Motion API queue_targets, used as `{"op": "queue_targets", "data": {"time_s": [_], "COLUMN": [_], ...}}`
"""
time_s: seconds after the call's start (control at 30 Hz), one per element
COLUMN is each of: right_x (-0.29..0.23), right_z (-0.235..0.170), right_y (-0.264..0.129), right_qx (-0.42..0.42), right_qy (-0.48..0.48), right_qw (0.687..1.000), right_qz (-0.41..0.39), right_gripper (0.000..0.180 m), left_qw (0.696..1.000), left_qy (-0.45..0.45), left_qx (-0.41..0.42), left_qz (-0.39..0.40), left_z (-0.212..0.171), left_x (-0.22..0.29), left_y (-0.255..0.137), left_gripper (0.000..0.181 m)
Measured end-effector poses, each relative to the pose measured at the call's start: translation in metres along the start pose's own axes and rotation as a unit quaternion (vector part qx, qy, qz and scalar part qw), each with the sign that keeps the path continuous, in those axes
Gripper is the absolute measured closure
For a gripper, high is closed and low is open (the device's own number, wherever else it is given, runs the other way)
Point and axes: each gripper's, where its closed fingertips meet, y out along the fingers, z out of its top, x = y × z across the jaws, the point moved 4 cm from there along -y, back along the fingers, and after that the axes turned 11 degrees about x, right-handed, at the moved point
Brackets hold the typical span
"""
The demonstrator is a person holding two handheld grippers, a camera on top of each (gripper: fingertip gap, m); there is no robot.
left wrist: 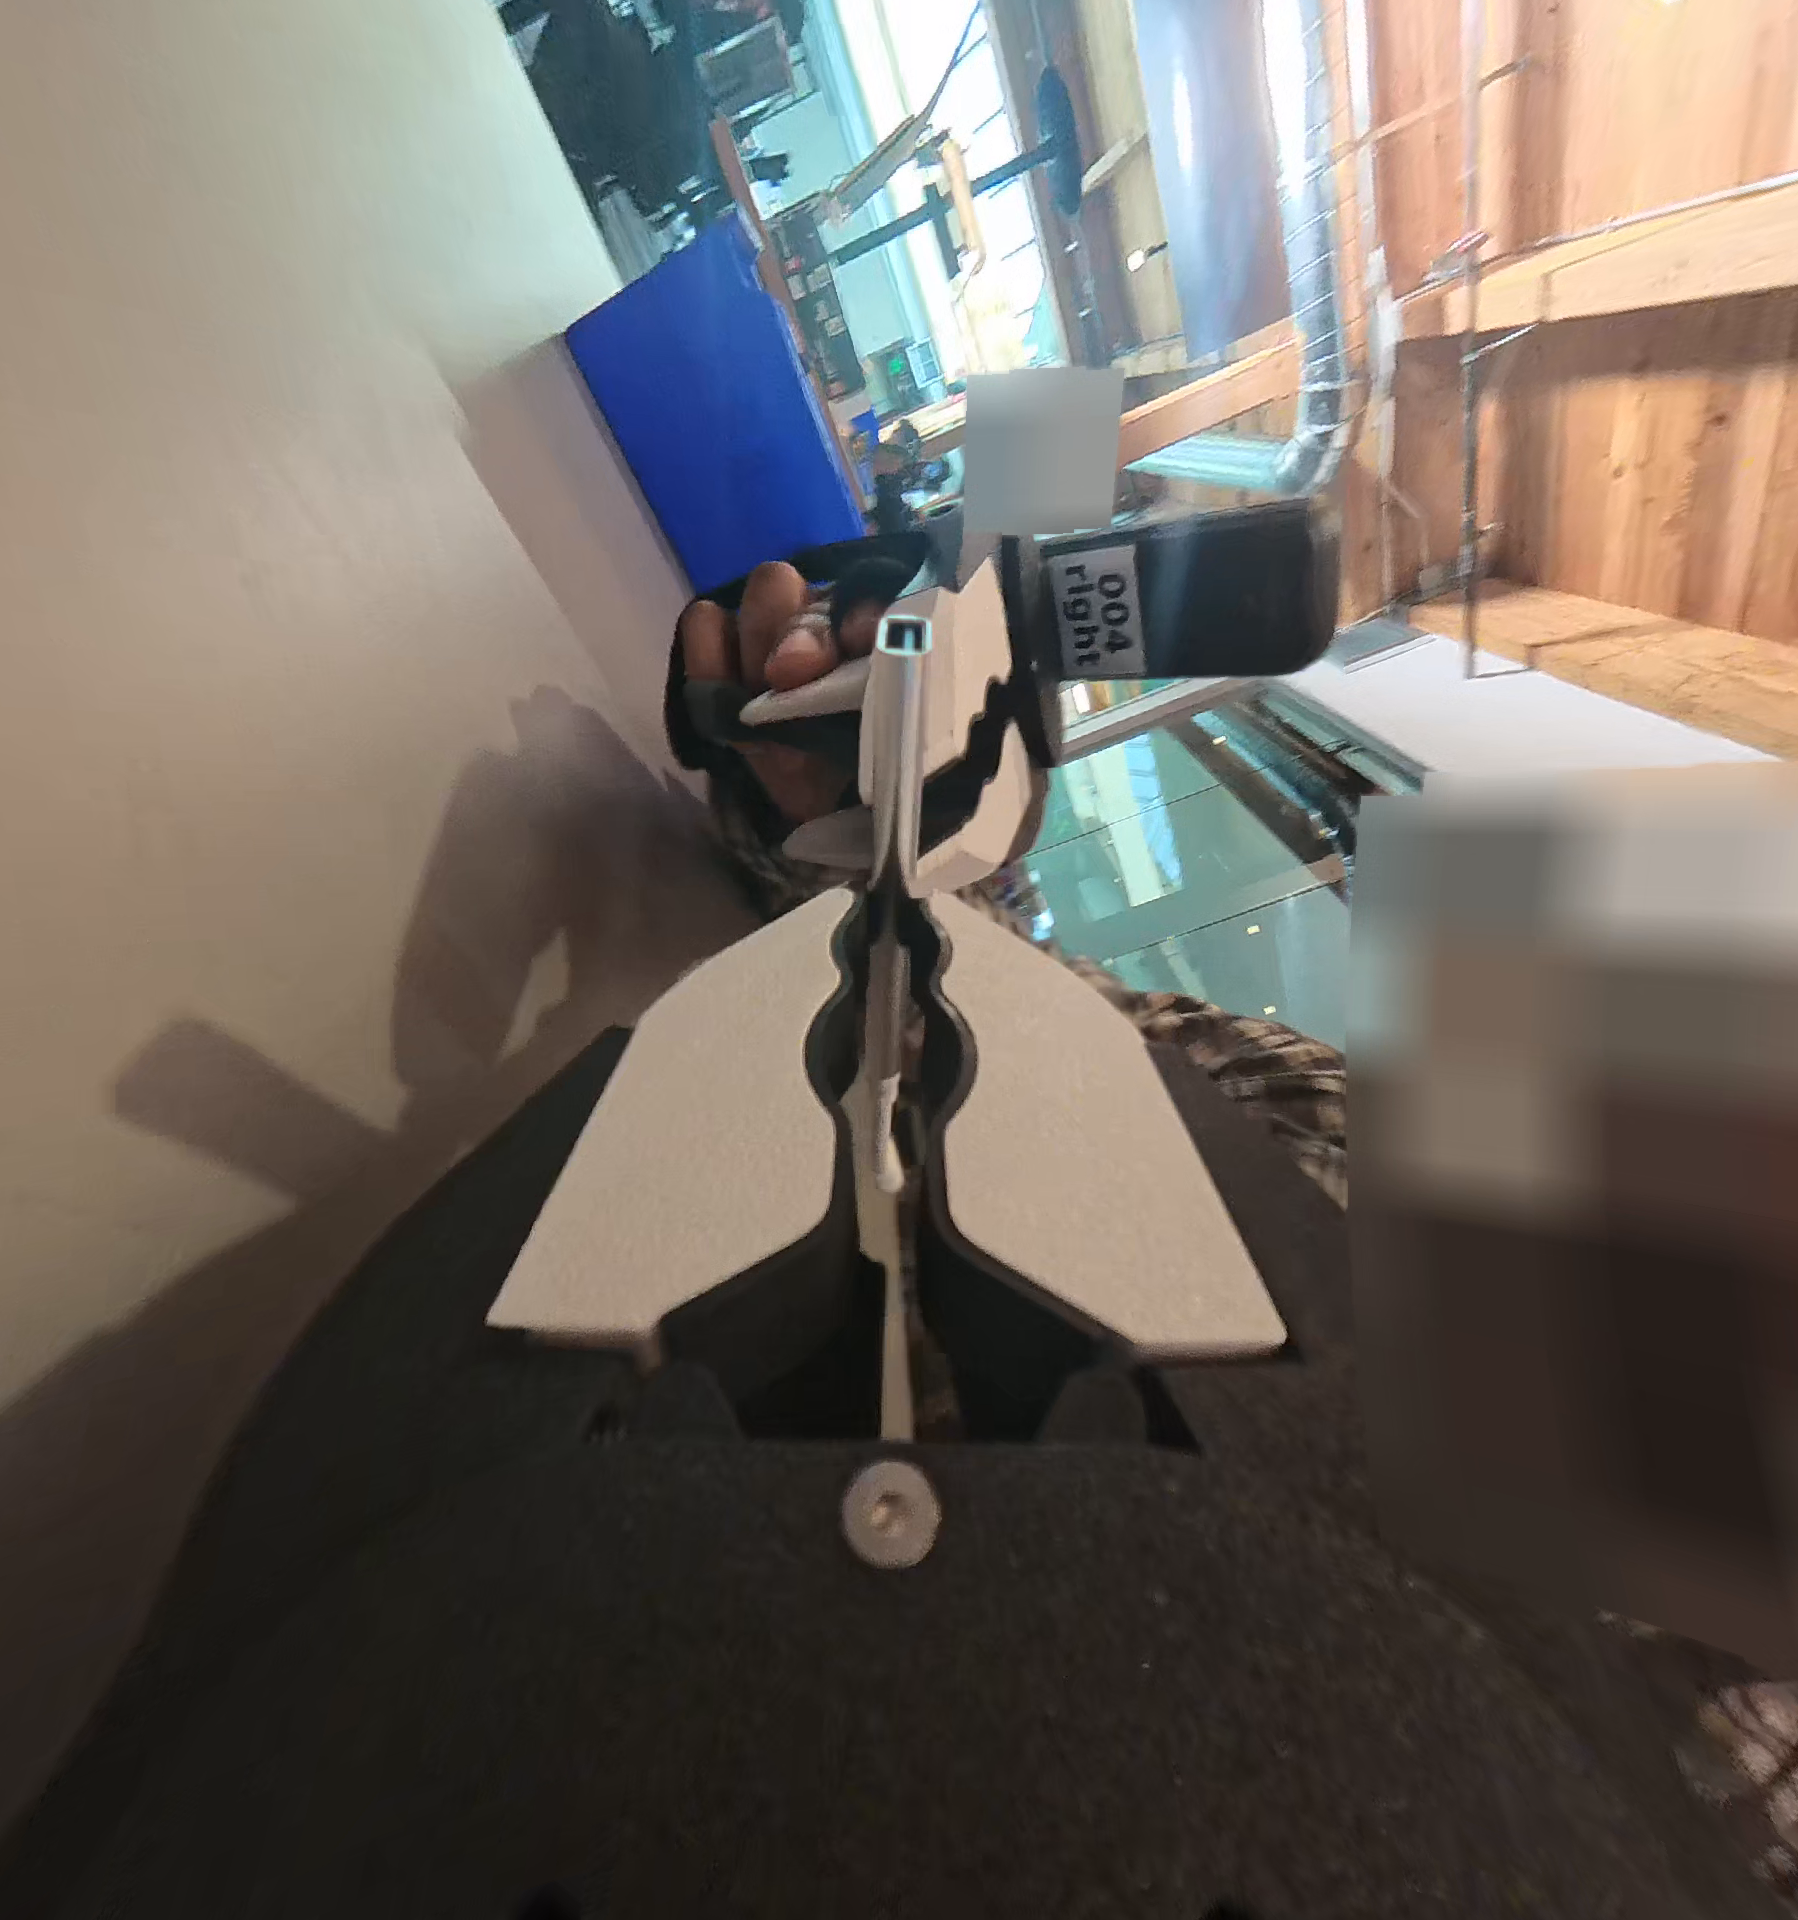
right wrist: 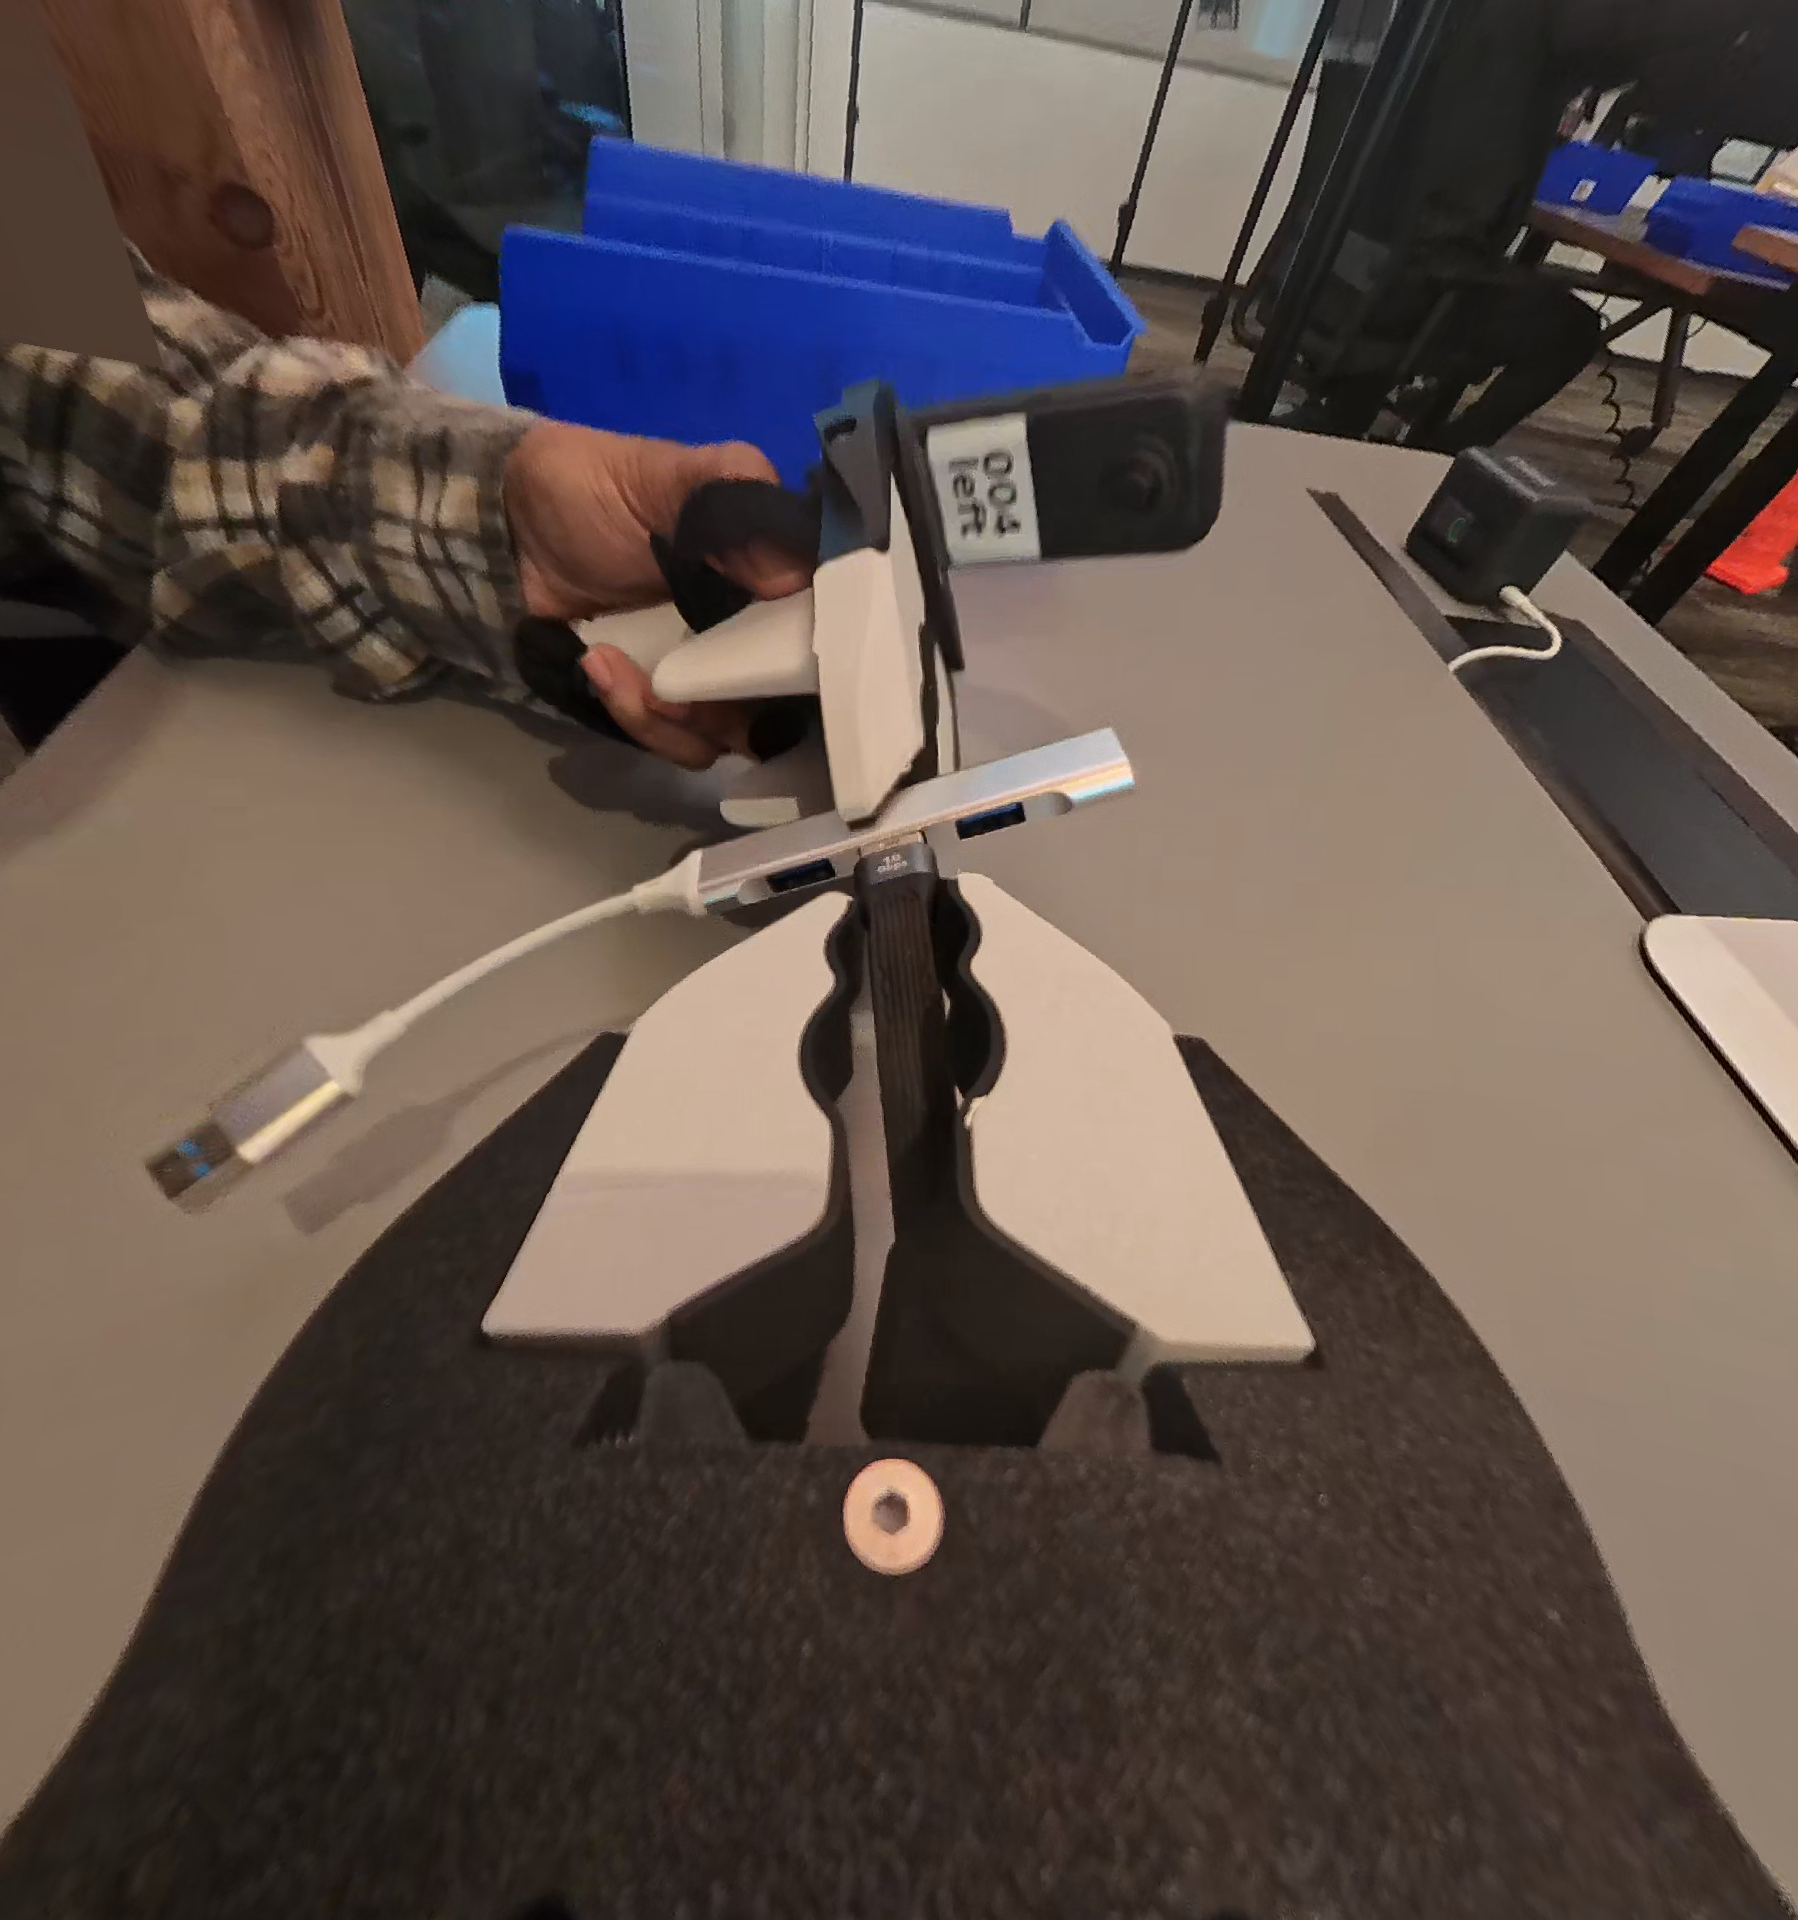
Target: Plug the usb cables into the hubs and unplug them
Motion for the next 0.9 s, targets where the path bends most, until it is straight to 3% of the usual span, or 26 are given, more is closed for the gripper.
{"op": "queue_targets", "data": {"time_s": [0.47, 0.9], "right_x": [-0.003, 0.002], "right_z": [-0.011, 0.010], "right_y": [0.003, -0.011], "right_qx": [-0.014, 0.078], "right_qy": [0.008, -0.078], "right_qw": [1.000, 0.993], "right_qz": [0.014, 0.032], "right_gripper": [0.167, 0.167], "left_qw": [0.998, 0.999], "left_qy": [0.026, -0.023], "left_qx": [-0.034, -0.015], "left_qz": [0.035, -0.033], "left_z": [-0.004, -0.003], "left_x": [-0.006, 0.002], "left_y": [0.000, 0.001], "left_gripper": [0.175, 0.174]}}
